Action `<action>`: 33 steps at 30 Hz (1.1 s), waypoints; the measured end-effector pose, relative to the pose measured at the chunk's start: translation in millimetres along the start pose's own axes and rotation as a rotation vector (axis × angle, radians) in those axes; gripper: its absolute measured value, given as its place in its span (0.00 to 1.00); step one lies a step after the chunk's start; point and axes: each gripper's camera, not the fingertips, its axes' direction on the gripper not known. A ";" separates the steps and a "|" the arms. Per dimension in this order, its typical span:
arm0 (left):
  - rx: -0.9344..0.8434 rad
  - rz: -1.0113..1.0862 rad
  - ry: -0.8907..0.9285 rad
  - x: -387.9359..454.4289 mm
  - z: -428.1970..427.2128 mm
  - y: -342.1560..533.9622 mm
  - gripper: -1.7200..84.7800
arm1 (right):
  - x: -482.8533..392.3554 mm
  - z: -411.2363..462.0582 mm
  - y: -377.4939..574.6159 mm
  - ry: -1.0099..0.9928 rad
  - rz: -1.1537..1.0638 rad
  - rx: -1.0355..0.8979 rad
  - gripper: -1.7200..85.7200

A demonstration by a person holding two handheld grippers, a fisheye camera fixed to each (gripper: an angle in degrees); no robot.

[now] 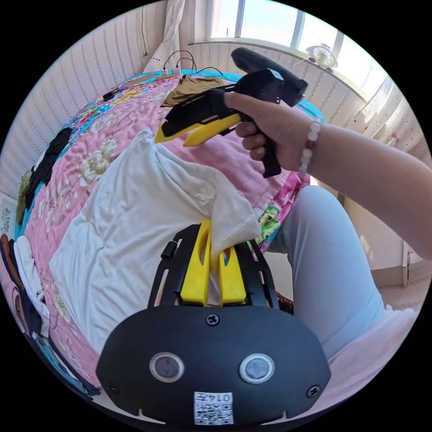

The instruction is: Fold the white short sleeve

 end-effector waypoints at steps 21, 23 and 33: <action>0.408 -0.467 0.049 -133.8 -160.9 143.3 0.01 | -187.7 109.1 -113.9 -0.094 -0.232 -0.127 0.04; 0.424 -0.516 -0.007 -145.7 -176.6 163.4 0.01 | -237.0 154.6 -122.7 -0.091 -0.285 -0.193 0.04; 0.282 -0.761 -0.153 -200.9 -207.1 262.5 0.01 | -352.4 346.8 -127.6 0.123 -0.297 -0.444 0.06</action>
